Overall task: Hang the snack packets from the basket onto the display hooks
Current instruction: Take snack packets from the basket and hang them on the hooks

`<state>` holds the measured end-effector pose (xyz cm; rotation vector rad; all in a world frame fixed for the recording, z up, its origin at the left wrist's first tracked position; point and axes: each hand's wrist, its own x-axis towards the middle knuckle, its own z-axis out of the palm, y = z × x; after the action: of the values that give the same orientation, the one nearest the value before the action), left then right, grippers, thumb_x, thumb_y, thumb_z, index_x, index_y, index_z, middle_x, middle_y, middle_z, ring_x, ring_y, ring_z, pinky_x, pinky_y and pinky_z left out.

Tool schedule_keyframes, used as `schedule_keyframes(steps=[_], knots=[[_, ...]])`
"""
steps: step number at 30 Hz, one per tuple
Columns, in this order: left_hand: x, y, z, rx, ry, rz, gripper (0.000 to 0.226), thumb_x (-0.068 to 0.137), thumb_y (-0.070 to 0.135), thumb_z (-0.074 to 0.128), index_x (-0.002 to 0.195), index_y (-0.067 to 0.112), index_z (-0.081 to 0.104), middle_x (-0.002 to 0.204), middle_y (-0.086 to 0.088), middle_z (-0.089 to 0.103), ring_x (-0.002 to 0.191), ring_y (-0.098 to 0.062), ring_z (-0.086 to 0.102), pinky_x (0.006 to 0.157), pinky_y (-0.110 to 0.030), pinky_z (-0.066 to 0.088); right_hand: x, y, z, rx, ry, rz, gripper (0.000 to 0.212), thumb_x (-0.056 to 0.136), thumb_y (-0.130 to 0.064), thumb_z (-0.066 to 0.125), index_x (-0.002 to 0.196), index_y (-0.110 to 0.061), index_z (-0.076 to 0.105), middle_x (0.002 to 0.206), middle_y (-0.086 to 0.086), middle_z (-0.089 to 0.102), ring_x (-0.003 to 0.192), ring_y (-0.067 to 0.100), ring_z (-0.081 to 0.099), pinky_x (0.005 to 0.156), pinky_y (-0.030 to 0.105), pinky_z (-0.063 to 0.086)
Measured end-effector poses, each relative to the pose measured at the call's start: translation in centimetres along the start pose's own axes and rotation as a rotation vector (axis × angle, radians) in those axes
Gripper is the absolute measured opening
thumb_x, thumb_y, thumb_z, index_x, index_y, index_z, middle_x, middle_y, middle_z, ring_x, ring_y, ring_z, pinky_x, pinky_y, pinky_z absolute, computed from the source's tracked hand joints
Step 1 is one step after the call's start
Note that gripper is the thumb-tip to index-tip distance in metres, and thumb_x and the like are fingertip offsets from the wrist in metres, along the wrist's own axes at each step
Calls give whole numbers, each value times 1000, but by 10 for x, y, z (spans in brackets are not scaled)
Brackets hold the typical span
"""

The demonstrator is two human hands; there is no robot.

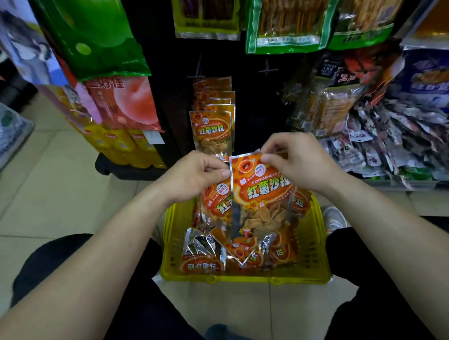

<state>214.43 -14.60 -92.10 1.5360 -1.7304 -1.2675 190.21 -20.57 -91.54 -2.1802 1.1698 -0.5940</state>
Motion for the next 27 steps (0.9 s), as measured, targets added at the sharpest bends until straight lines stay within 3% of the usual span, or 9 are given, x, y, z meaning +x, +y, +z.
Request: schedule_keyframes(steps=[6, 9, 12, 14, 16, 18, 22, 25, 27], knots=[[26, -11, -13, -23, 17, -27, 13, 95, 22, 64, 92, 25, 77, 92, 9, 78, 91, -8, 72, 82, -24, 57, 32, 4, -1, -15, -81, -32, 5, 91, -31, 69, 87, -34, 67, 88, -16, 69, 84, -1, 65, 70, 31, 58], [39, -18, -13, -64, 51, -52, 16, 97, 27, 62, 90, 25, 76, 94, 5, 78, 95, -13, 72, 87, -31, 55, 43, 12, 6, -23, -22, -1, 6, 90, -32, 70, 86, -36, 66, 84, -19, 68, 82, -1, 65, 67, 29, 57], [47, -26, -12, -166, 83, -83, 8, 95, 20, 66, 97, 26, 71, 100, 5, 77, 99, -9, 71, 89, -30, 54, 53, 22, 12, 17, 65, 49, 8, 88, -31, 73, 84, -34, 66, 82, -18, 68, 81, -3, 65, 66, 24, 54], [51, -34, -10, -95, 83, -103, 28, 89, 9, 72, 109, 27, 67, 111, 7, 73, 107, -4, 66, 93, -31, 53, 57, 28, 14, 25, 86, 72, 9, 87, -30, 74, 83, -34, 66, 81, -19, 68, 79, -6, 64, 62, 16, 50], [55, -40, -10, 20, 153, -118, 33, 90, 4, 69, 114, 27, 65, 112, 9, 70, 109, -4, 64, 97, -34, 53, 63, 34, 16, 35, 94, 94, 10, 86, -30, 75, 82, -33, 67, 79, -18, 67, 79, -9, 63, 57, 8, 45], [58, -44, -12, -7, 261, -119, 26, 93, 10, 67, 107, 31, 65, 101, 9, 74, 99, -5, 68, 89, -32, 55, 67, 39, 15, 43, 95, 109, 12, 85, -29, 76, 80, -32, 66, 78, -16, 67, 77, -6, 63, 57, 9, 44], [59, -44, -16, -107, 372, -53, 13, 93, 20, 69, 98, 32, 67, 86, 13, 76, 81, -3, 72, 68, -13, 51, 69, 41, 11, -18, 40, 120, 18, 81, -35, 78, 77, -34, 61, 78, -14, 64, 71, -1, 61, 59, 27, 52], [58, -41, -13, -146, 422, -15, 9, 94, 21, 68, 93, 29, 70, 84, 12, 76, 78, -4, 72, 65, -12, 50, 68, 40, 11, -78, 21, 99, 21, 82, -39, 76, 82, -35, 56, 80, -13, 62, 73, 2, 61, 60, 35, 54], [56, -38, -10, -206, 426, -1, 11, 94, 20, 67, 92, 30, 71, 87, 12, 76, 81, -5, 72, 66, -14, 52, 66, 39, 10, -73, 22, 81, 28, 82, -41, 76, 93, -37, 50, 78, -12, 59, 69, 1, 60, 56, 30, 48]])
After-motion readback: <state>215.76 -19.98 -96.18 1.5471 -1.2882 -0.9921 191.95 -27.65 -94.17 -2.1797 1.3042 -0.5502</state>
